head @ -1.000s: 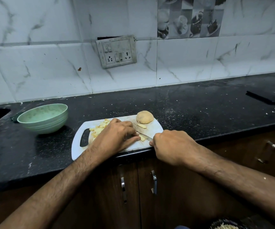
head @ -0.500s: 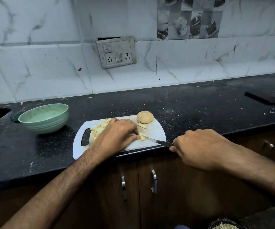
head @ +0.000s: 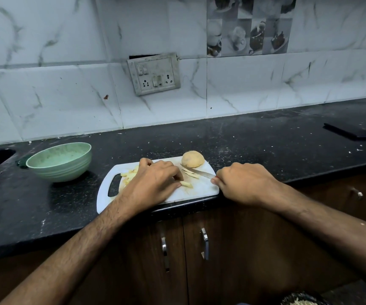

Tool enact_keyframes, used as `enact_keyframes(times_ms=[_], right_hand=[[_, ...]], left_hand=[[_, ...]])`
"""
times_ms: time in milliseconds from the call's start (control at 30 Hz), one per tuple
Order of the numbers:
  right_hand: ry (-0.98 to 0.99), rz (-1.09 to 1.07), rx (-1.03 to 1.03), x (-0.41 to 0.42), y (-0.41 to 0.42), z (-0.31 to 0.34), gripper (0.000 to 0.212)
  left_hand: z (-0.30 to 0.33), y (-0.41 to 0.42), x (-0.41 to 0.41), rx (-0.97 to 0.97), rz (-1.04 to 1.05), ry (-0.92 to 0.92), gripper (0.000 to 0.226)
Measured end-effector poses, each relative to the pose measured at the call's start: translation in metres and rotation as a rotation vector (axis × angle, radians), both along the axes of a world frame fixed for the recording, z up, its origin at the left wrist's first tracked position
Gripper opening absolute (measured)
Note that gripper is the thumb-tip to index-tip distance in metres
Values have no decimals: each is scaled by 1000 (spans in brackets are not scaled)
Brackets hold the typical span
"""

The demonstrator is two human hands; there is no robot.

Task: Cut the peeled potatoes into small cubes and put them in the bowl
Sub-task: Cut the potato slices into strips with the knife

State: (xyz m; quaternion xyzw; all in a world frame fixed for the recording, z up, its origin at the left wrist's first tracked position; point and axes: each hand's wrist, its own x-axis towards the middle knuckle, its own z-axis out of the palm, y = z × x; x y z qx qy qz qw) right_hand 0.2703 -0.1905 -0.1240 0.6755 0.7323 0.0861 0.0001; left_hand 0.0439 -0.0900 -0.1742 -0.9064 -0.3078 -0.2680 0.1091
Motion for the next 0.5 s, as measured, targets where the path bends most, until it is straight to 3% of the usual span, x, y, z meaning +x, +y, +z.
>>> enact_keyframes(times_ms=[200,500], right_hand=[[83,-18,34,-2,-9,7,39],[3,4,-10,-14,-33,2,35]], left_hand=[[-3,-7,-6,-37,47,-106,15],[-7,-3,-9,-74,26,-130,3]])
